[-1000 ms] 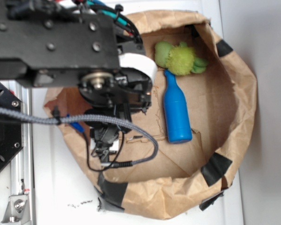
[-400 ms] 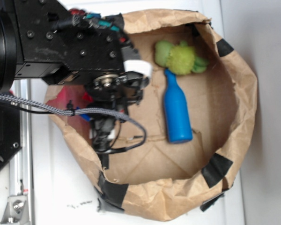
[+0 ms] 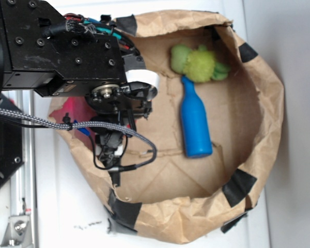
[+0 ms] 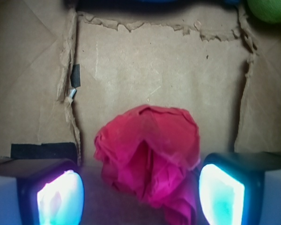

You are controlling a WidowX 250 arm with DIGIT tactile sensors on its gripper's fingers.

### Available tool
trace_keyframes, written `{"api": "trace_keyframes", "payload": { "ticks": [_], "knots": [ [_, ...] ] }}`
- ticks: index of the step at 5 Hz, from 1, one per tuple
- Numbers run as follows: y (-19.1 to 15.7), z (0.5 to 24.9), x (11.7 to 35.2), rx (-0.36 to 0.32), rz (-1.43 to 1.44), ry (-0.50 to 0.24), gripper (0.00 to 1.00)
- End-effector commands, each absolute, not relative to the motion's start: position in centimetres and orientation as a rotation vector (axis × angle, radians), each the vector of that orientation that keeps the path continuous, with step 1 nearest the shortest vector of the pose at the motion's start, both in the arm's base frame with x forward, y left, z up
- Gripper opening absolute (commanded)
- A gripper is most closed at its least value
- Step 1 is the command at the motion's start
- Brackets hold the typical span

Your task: Grab the red paper.

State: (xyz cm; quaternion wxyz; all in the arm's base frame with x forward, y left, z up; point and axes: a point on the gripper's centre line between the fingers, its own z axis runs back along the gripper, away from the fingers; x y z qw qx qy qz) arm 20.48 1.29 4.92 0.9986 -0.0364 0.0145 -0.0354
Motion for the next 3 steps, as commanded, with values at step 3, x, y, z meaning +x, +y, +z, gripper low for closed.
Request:
{"api": "trace_keyframes", "payload": {
  "ticks": [3],
  "knots": [
    [0.94, 1.96, 19.4, -0.086, -0.08, 0.016, 1.0]
  ]
}}
